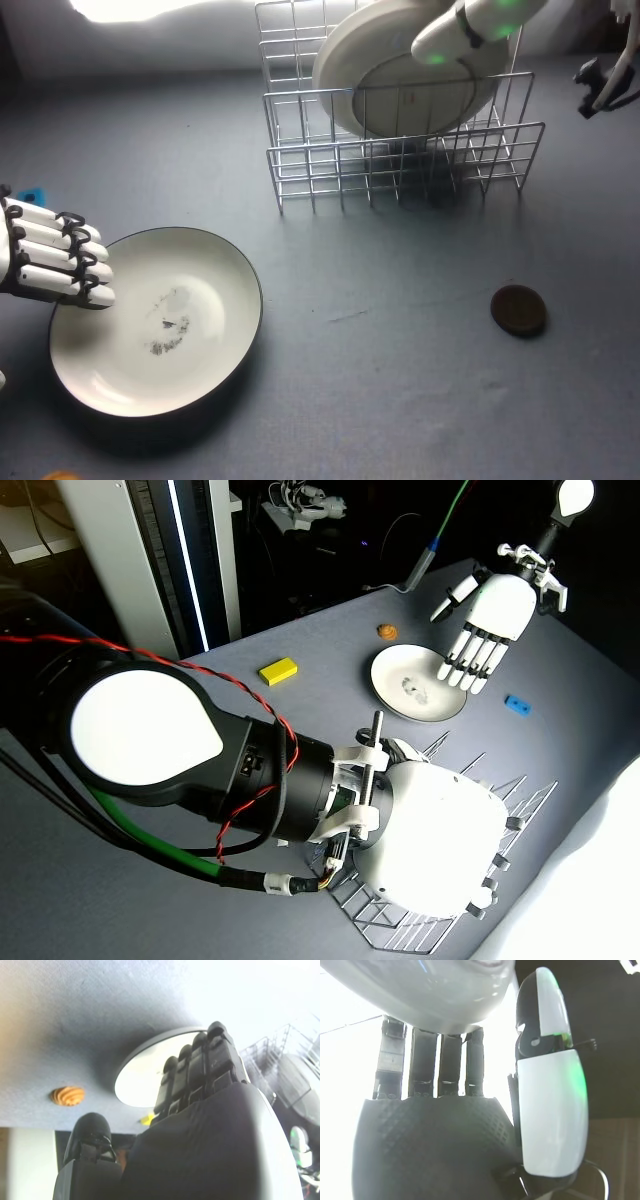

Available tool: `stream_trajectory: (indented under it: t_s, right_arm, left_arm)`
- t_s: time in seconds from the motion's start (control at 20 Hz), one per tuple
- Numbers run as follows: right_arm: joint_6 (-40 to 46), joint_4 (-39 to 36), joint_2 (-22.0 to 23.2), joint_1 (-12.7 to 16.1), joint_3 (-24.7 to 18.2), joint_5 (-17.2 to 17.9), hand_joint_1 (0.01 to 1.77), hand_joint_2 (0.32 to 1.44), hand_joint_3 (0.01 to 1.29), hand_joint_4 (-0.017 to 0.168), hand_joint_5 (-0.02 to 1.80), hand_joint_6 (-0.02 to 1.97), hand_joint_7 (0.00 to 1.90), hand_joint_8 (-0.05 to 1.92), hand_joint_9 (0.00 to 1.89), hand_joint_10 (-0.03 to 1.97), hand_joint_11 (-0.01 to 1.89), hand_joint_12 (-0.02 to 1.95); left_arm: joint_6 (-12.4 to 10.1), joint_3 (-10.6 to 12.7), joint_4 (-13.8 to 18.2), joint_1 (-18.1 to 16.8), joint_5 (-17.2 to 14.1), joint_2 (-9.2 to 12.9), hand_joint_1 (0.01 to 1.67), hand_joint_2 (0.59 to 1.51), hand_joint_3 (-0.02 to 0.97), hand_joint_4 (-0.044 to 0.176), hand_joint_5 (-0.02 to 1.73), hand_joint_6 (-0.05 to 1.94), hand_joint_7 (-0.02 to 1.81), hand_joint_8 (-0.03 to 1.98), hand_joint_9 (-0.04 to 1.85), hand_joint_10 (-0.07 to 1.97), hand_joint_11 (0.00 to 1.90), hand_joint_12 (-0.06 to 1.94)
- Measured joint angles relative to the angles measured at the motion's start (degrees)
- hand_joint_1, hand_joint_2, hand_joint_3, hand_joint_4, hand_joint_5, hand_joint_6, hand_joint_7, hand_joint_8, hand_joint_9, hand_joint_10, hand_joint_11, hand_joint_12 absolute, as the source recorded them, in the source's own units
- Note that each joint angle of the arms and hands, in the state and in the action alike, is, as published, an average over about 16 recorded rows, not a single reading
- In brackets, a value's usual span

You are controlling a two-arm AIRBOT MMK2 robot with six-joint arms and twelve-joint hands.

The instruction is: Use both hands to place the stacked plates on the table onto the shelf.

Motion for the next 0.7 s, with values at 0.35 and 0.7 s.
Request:
stream_trajectory:
  t_s: [0.35,0.7]
  right_arm:
    - [-14.3,4.1,3.0,2.9,-5.3,2.3,1.05,1.01,0.01,-0.004,0.65,0.05,0.75,0.00,0.75,0.02,0.23,1.32]
    - [-41.2,14.1,6.5,4.0,-16.8,3.6,1.00,0.99,0.01,0.000,0.38,0.04,0.43,0.00,0.43,0.02,0.09,0.86]
  left_arm:
    - [-0.1,0.3,-0.5,1.4,0.5,-0.4,0.02,1.233,0.021,0.002,0.02,0.02,0.02,-0.01,-0.02,-0.02,0.01,-0.01]
    - [-0.8,0.7,-0.7,2.3,0.6,-0.8,0.02,1.231,0.021,0.003,0.02,0.02,0.02,-0.02,-0.02,-0.03,0.01,-0.01]
